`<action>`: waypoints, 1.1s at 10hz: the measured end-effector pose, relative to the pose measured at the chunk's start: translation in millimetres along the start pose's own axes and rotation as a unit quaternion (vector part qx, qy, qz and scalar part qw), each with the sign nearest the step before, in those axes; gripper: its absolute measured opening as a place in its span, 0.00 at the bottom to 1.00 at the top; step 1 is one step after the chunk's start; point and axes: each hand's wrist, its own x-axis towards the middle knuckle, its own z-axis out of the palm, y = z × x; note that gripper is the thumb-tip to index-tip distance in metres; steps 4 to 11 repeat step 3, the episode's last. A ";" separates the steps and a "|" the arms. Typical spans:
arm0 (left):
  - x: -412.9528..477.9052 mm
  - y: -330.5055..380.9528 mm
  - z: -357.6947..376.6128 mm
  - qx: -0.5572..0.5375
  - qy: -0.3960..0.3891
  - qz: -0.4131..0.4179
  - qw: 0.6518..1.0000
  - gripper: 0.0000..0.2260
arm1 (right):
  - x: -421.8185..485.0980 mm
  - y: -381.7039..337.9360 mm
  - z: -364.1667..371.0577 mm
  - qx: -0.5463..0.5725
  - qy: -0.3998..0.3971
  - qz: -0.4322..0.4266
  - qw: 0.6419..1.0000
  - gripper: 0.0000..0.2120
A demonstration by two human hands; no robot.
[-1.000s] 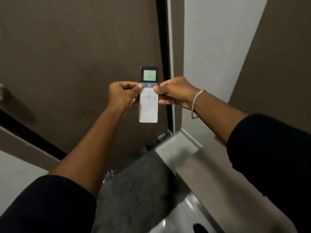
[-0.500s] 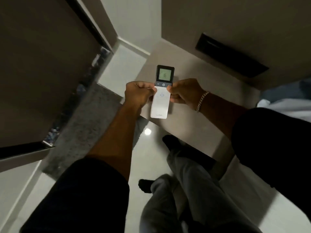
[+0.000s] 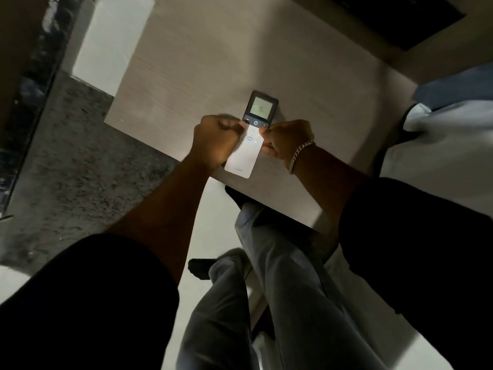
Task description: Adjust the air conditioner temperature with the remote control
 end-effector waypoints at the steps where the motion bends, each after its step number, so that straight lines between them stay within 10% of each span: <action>1: -4.3 -0.1 3.6 0.001 -0.002 0.015 1.000 0.10 | 12.4 11.8 3.3 0.016 0.013 0.024 1.000 0.16; 11: -22.4 4.6 -22.1 -0.056 0.035 0.003 0.998 0.12 | -11.2 9.1 17.0 -0.040 0.097 0.066 0.992 0.18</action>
